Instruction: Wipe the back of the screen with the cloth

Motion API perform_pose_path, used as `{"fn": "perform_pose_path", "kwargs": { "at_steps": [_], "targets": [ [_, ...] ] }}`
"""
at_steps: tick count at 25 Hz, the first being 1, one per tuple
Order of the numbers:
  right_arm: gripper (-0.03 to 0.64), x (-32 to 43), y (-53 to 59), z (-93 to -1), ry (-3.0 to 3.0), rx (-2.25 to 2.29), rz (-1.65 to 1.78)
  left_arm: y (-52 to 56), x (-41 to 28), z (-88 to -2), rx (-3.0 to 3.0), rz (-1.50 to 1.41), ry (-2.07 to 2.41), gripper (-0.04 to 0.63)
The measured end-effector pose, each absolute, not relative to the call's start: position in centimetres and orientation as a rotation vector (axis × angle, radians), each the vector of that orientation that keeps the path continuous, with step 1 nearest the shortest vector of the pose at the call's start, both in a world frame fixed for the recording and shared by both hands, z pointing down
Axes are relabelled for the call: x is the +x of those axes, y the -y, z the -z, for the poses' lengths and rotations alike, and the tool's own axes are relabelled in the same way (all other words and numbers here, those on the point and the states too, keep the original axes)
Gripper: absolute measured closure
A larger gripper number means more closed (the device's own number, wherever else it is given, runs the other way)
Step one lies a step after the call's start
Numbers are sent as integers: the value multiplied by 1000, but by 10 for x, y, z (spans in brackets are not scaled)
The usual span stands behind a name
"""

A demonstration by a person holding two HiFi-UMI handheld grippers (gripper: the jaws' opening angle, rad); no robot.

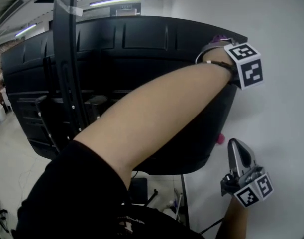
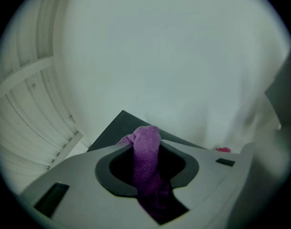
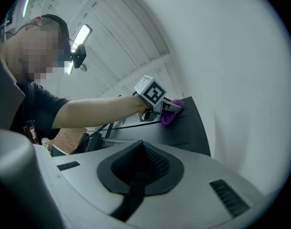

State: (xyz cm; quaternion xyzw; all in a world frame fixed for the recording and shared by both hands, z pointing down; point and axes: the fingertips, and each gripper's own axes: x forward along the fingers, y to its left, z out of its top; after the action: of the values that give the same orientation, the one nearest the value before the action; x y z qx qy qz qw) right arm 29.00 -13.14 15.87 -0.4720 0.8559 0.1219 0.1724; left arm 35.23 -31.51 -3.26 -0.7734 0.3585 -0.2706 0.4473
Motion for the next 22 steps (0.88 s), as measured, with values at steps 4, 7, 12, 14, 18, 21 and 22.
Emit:
{"fn": "perform_pose_path", "kwargs": {
  "at_steps": [4, 7, 12, 14, 18, 21, 22],
  "targets": [
    [607, 303, 123, -171, -2402, -1406, -307, 309, 382, 23, -1940, 639, -813, 487],
    [607, 299, 124, -171, -2416, -1415, -313, 290, 379, 25, -2017, 585, -738, 486],
    [607, 278, 128, -157, -2464, -1352, -367, 264, 281, 29, -1916, 614, -729, 486],
    [607, 269, 128, -157, -2481, -1318, -363, 260, 227, 14, -1835, 692, -726, 486],
    [607, 249, 131, -155, -2518, -1229, -368, 266, 129, -24, -1669, 870, -710, 487],
    [607, 234, 138, -156, -2552, -1186, -406, 281, 67, -52, -1574, 1083, -771, 487],
    [607, 230, 141, -157, -2561, -1176, -414, 286, 53, -58, -1567, 1136, -788, 487]
  ]
}}
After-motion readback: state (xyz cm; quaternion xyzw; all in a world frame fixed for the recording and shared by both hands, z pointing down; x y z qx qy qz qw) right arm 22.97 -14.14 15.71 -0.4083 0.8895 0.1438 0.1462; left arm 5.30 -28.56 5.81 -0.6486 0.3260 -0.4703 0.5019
